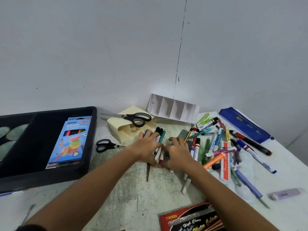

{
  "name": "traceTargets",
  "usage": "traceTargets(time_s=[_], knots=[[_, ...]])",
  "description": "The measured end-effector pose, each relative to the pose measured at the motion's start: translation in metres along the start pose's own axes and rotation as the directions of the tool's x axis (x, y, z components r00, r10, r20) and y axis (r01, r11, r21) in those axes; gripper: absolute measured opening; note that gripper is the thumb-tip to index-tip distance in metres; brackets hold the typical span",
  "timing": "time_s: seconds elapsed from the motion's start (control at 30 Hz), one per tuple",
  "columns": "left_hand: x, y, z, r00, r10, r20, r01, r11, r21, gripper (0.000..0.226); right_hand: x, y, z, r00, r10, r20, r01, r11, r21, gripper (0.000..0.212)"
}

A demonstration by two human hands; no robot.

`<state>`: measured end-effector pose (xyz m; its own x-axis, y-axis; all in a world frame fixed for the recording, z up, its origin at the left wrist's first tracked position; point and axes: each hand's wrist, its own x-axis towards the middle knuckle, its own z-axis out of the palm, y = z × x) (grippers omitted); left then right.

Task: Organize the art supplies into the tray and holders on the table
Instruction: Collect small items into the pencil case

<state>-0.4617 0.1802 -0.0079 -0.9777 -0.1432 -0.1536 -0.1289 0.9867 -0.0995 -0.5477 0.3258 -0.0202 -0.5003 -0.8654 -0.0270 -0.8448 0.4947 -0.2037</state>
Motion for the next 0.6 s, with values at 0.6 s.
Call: traceTargets(time_s=[0.6], knots=[[-0.065, -0.007, -0.009, 0.976, -0.04, -0.213, -0.073, 0.865, -0.496, 0.073, -0.023, -0.003, -0.005, 0.988, -0.139, -0.068, 0.154, 0.937, 0.315, 0.092]])
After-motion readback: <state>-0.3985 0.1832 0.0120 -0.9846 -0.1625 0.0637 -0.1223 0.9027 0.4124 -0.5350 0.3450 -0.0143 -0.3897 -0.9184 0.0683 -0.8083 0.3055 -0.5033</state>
